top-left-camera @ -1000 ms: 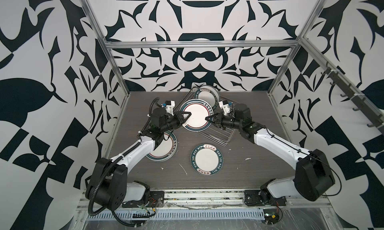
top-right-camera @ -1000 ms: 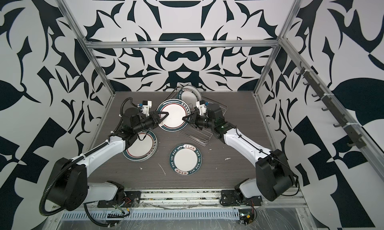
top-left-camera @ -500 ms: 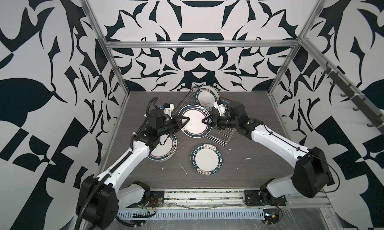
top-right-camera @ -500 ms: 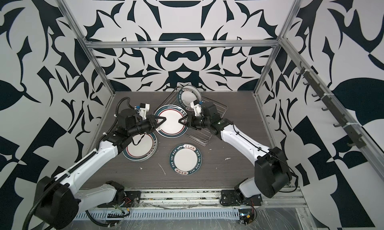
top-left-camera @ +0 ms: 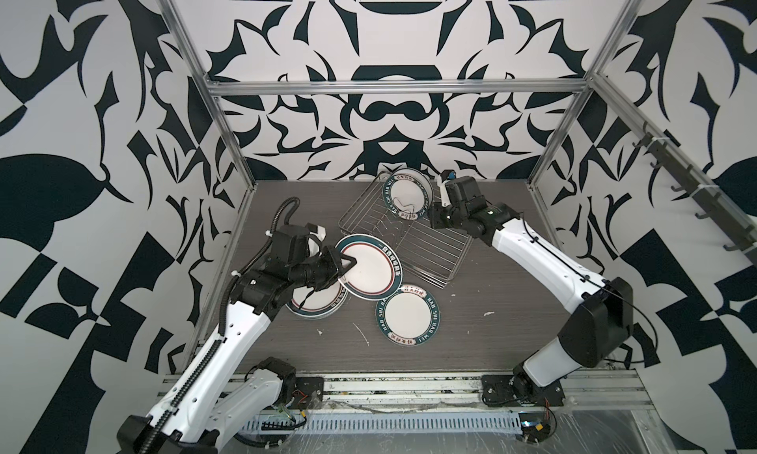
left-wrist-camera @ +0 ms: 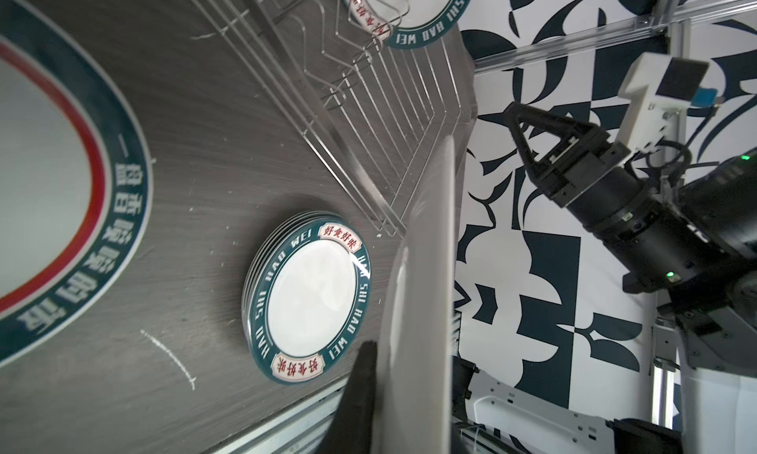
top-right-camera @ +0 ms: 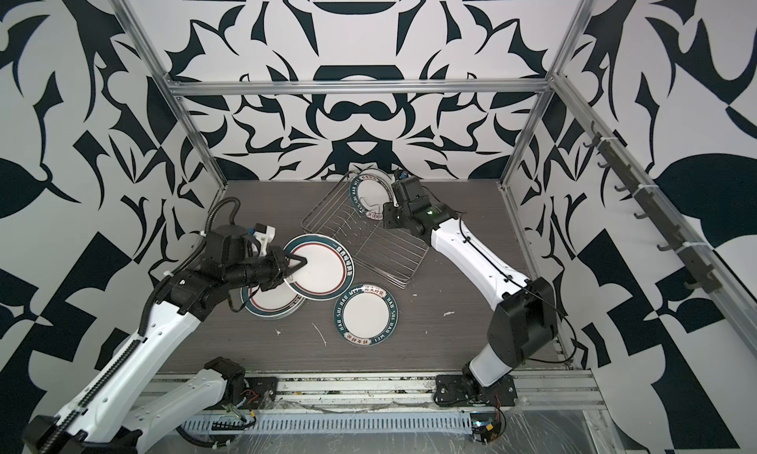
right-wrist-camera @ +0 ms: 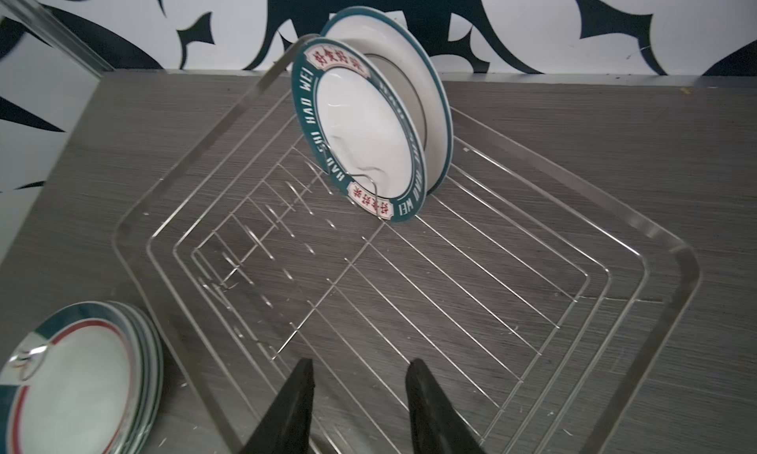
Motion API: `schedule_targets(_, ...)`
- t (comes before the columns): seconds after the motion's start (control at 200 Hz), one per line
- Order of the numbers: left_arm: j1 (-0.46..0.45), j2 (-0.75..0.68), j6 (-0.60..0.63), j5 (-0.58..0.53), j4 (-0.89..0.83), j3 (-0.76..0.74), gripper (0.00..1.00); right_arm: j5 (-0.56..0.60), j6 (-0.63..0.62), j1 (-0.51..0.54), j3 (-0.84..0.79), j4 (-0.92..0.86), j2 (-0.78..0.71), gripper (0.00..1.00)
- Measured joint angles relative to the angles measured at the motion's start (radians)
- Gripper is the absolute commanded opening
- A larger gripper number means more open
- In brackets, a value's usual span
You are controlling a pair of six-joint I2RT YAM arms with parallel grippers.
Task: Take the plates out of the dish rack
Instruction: 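Lower the plate onto the red-lettered stack with the left while the right returns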
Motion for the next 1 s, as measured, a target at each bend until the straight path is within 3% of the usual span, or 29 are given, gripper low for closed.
schedule_targets(0.41,-0.148,-0.074,-0.069,-0.059,-0.019,-0.219,0.00,0.027,0.016,0.002,0.000,0.009,0.023,0.50)
schedule_targets(0.47,-0.161,-0.068,-0.066,-0.059,0.000,-0.242,0.00,0.025,0.028,0.002,0.000,0.002,0.023,0.75)
schedule_targets(0.57,-0.185,-0.049,-0.065,-0.060,0.041,-0.276,0.00,0.020,0.040,0.002,0.000,-0.020,0.022,0.79)
schedule_targets(0.615,-0.198,-0.042,-0.064,-0.060,0.064,-0.293,0.00,0.019,0.053,0.002,0.000,-0.029,0.022,0.93)
schedule_targets(0.665,-0.208,-0.039,-0.064,-0.062,0.084,-0.310,0.00,0.016,0.051,0.002,0.000,-0.038,0.022,0.99)
schedule_targets(1.0,-0.224,0.022,-0.055,-0.066,0.210,-0.379,0.00,-0.013,0.072,0.015,0.000,-0.092,0.022,0.99)
